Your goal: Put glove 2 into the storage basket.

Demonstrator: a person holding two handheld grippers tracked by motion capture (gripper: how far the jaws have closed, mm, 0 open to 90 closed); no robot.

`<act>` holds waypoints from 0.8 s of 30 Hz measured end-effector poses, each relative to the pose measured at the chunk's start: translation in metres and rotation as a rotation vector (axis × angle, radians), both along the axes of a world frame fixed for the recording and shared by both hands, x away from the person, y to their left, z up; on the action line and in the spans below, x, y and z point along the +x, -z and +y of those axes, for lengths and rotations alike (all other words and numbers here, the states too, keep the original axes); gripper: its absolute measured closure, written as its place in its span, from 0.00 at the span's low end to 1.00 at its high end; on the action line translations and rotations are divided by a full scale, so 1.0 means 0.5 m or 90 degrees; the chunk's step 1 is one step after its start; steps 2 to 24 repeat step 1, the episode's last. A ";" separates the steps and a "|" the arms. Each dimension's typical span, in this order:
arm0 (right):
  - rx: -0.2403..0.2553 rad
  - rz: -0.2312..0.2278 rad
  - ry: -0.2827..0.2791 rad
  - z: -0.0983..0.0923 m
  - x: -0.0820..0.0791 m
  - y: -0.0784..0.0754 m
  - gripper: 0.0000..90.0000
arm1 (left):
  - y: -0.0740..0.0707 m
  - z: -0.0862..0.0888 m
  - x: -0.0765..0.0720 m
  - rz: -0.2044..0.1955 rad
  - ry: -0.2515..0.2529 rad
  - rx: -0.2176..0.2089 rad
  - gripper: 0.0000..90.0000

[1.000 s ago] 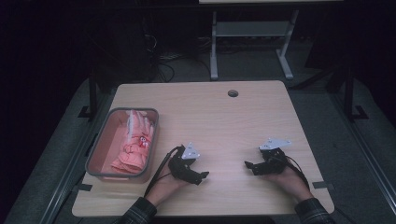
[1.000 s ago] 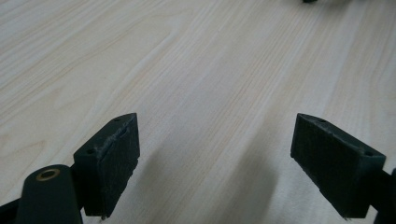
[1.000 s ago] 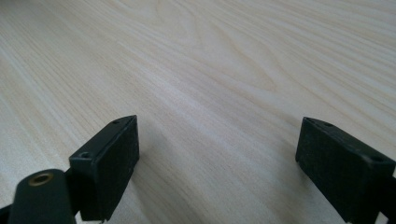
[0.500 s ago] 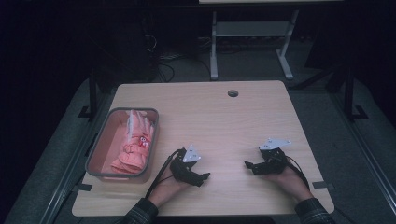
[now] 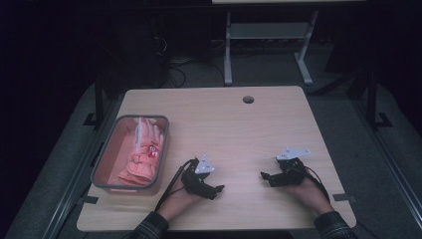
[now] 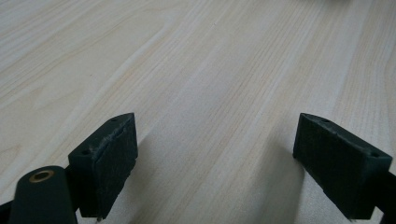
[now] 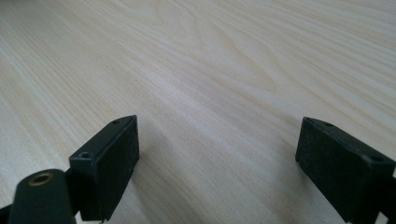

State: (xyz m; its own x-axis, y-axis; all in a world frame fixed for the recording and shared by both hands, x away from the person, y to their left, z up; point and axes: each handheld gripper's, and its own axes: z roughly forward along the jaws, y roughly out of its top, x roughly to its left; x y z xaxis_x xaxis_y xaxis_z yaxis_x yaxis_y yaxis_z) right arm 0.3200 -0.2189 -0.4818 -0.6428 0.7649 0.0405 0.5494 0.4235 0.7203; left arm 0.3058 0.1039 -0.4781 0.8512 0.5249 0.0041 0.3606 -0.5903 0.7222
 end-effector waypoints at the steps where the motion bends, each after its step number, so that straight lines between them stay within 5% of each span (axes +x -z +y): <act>1: 0.000 0.000 0.000 0.000 0.000 0.000 0.14 | 0.000 0.000 0.000 0.000 0.000 0.000 0.15; 24: 0.000 0.000 0.000 0.000 0.000 0.000 0.14 | 0.000 0.000 0.000 0.000 0.000 0.000 0.15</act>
